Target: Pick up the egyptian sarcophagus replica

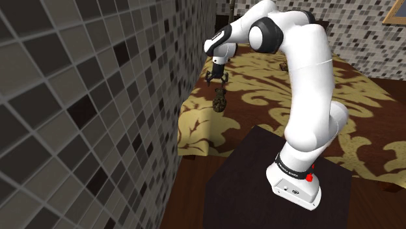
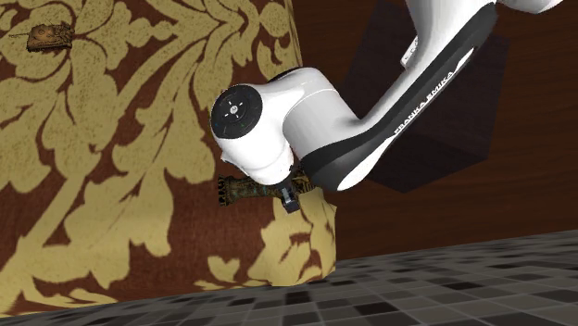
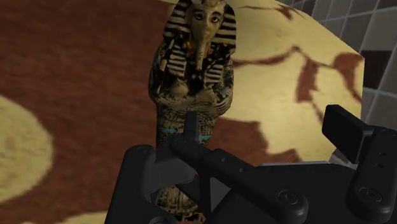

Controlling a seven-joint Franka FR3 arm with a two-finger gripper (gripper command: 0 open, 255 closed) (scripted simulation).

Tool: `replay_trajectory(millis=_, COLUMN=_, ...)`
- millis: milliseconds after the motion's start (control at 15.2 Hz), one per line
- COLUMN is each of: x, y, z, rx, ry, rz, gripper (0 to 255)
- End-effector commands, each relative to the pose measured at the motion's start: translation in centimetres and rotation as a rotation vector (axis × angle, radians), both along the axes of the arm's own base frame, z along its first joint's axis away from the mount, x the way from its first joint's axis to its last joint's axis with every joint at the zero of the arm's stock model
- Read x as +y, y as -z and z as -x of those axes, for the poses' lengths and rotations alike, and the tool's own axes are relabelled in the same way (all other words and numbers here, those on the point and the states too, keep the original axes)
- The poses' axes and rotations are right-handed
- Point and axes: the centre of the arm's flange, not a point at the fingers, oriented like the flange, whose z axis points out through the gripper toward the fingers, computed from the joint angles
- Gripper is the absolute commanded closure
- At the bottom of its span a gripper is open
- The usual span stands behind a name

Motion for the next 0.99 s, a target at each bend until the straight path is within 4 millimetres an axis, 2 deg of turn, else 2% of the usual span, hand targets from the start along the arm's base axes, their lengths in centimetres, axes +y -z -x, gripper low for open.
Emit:
replay_trajectory(millis=0, x=-2.1, y=1.7, z=-0.8, rx=0.008, ry=0.033, rz=-0.003, gripper=0)
replay_trajectory(millis=660, x=-12.4, y=10.1, z=-2.9, rx=0.050, ry=0.198, rz=-0.014, gripper=0)
replay_trajectory(millis=924, x=-12.8, y=12.0, z=-3.0, rx=0.051, ry=0.204, rz=-0.014, gripper=0)
